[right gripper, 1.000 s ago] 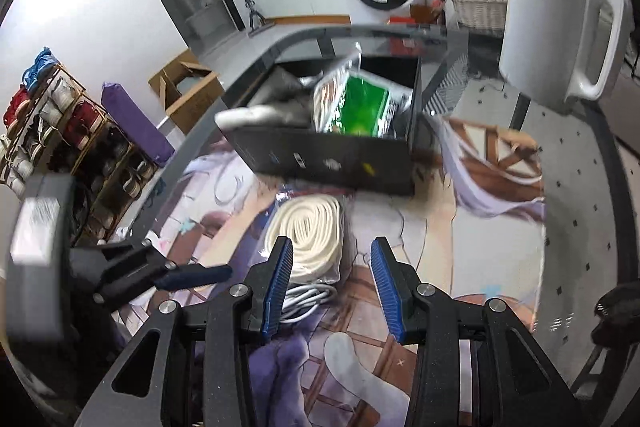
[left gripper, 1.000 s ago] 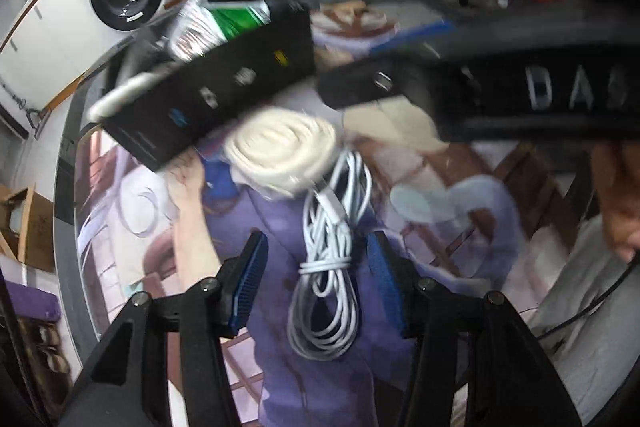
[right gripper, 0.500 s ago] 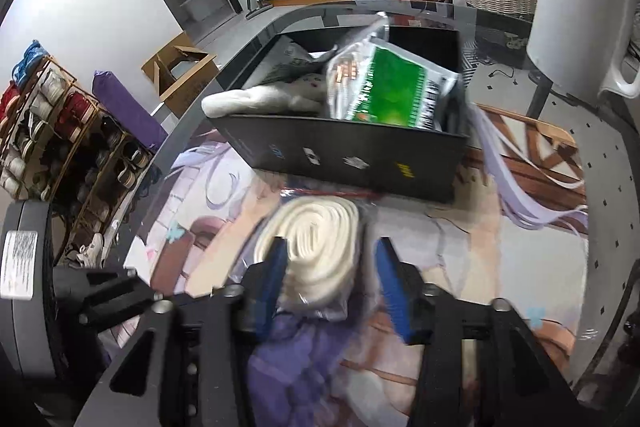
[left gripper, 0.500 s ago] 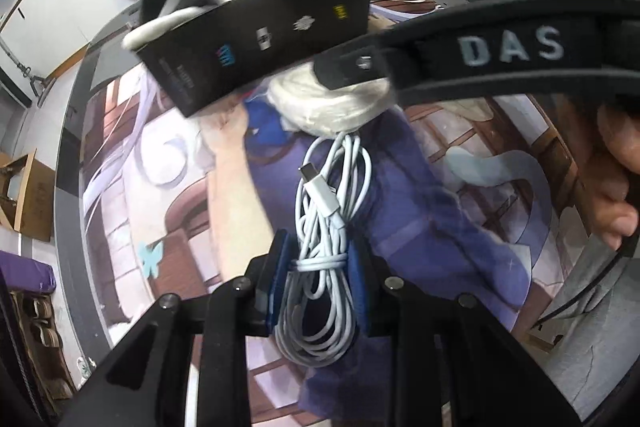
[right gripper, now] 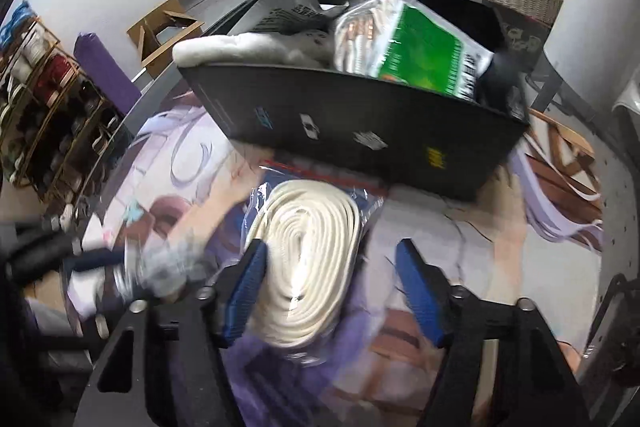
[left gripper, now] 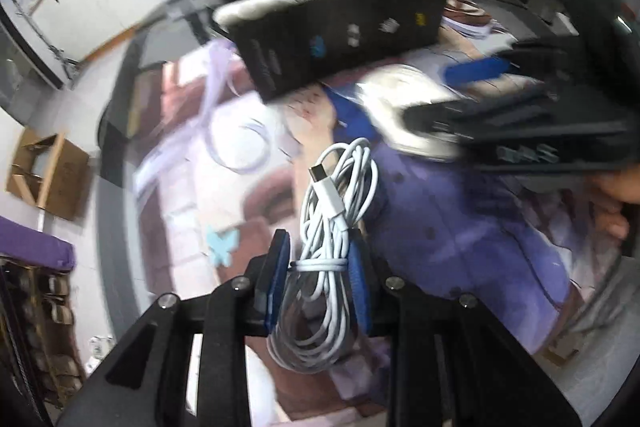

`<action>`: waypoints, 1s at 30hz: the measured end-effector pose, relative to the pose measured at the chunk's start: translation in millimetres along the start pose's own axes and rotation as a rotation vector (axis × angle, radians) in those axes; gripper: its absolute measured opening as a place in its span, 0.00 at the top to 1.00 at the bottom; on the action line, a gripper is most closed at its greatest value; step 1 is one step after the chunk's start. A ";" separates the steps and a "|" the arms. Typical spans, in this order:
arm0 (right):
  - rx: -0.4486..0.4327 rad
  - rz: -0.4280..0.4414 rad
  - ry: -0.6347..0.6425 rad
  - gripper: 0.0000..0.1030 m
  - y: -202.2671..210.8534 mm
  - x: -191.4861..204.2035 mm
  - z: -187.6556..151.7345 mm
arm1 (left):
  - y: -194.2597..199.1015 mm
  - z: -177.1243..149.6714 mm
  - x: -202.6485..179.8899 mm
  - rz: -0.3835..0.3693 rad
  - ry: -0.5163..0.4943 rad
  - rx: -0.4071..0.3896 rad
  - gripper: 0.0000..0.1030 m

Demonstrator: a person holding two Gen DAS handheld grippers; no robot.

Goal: Organize soft objects
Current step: 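Lower the left tool to the white cable while the right tool lowers to the rope bag, then close the left tool on the white cable while the right tool closes on the rope bag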

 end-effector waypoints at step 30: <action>0.014 -0.056 0.087 0.21 9.0 -21.2 -34.8 | -25.0 15.4 -1.0 0.036 0.080 -0.009 0.45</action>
Point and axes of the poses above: each gripper's, at about its wrist camera, not at the fingertips, and y roughly against the way its jaws point, x to its left, z to its top, the point moved 8 cm from there along -y, roughly the way its jaws point, and after that the axes turned 9 degrees about -x, right-handed, at the moved point
